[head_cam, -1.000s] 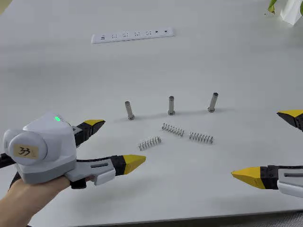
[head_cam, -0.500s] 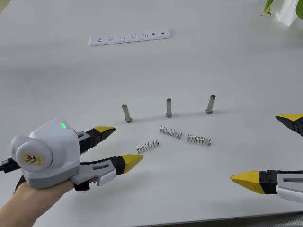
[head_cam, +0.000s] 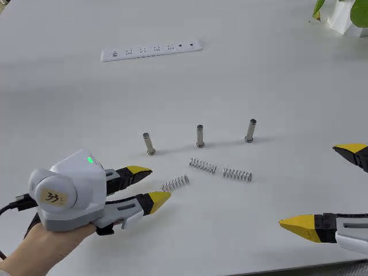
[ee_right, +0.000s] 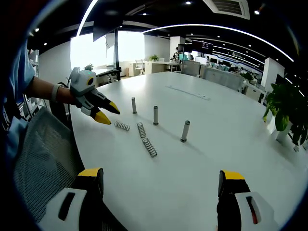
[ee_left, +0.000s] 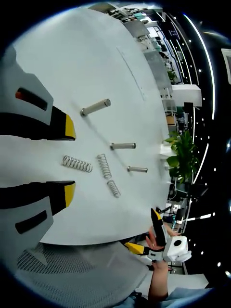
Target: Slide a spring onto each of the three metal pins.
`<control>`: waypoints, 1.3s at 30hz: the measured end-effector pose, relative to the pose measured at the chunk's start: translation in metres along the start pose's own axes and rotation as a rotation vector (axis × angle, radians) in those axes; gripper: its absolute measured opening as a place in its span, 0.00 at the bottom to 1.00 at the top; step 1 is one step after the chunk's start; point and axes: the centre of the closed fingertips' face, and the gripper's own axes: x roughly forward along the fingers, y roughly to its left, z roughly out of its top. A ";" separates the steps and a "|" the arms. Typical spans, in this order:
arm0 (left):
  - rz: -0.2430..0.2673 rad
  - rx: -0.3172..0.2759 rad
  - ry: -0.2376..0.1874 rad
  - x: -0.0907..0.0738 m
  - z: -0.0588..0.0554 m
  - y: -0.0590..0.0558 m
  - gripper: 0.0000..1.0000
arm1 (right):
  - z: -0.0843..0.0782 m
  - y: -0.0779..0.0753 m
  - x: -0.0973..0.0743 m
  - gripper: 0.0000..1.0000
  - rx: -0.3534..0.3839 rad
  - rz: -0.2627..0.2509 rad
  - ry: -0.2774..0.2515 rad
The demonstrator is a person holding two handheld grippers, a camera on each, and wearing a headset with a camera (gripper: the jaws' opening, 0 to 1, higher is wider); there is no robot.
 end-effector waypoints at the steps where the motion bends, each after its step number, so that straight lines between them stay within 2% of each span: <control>1: -0.004 0.004 0.003 0.001 0.000 0.000 0.29 | 0.000 0.000 0.000 0.99 0.001 0.000 0.001; 3: -0.009 0.012 0.019 0.004 -0.003 0.000 0.27 | -0.001 0.000 0.000 0.99 0.004 -0.001 0.000; 5: -0.007 0.046 0.059 0.007 -0.009 0.003 0.25 | -0.001 0.000 0.000 0.99 0.005 -0.001 -0.001; 12: -0.034 0.067 0.094 0.012 -0.014 0.002 0.18 | 0.000 0.001 0.000 0.99 0.000 0.000 -0.002; 18: -0.046 0.071 0.116 0.014 -0.016 0.003 0.14 | -0.001 0.001 0.000 0.99 0.004 -0.001 -0.003; 27: -0.076 0.092 0.143 0.018 -0.016 0.000 0.09 | -0.003 0.003 0.001 0.99 0.010 0.001 -0.002; 39: -0.092 0.092 0.168 0.021 -0.018 -0.003 0.08 | -0.006 0.002 0.001 0.98 0.014 -0.004 -0.001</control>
